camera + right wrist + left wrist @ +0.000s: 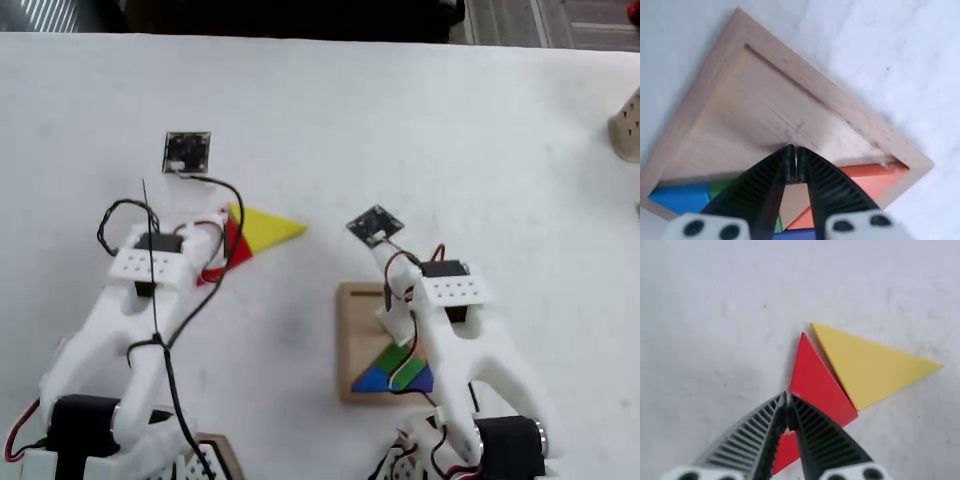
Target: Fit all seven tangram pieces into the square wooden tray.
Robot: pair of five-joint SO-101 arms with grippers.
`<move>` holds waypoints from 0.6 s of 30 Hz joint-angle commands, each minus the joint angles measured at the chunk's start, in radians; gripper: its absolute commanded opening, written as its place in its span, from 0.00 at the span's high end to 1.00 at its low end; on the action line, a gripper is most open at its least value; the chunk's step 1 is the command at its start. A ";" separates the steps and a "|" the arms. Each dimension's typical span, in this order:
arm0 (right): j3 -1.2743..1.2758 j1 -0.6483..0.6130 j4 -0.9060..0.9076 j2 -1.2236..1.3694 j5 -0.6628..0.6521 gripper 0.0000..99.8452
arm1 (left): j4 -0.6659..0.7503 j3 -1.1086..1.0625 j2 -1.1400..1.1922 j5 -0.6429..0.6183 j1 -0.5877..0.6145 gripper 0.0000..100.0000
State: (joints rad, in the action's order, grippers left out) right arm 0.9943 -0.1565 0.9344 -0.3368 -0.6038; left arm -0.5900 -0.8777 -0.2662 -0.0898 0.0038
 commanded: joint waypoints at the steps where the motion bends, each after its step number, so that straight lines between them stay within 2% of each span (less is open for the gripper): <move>1: -0.003 -0.018 -0.013 -0.007 0.021 0.98 | 0.020 0.060 -0.005 -0.006 -0.005 0.98; 18: 0.026 0.019 0.088 -0.054 -0.097 0.98 | 0.021 0.058 -0.004 -0.006 -0.004 0.98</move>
State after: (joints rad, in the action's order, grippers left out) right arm 1.0096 -0.1672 1.0004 -0.3399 -0.6667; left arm -0.5900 -0.8777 -0.2662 -0.0898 0.0038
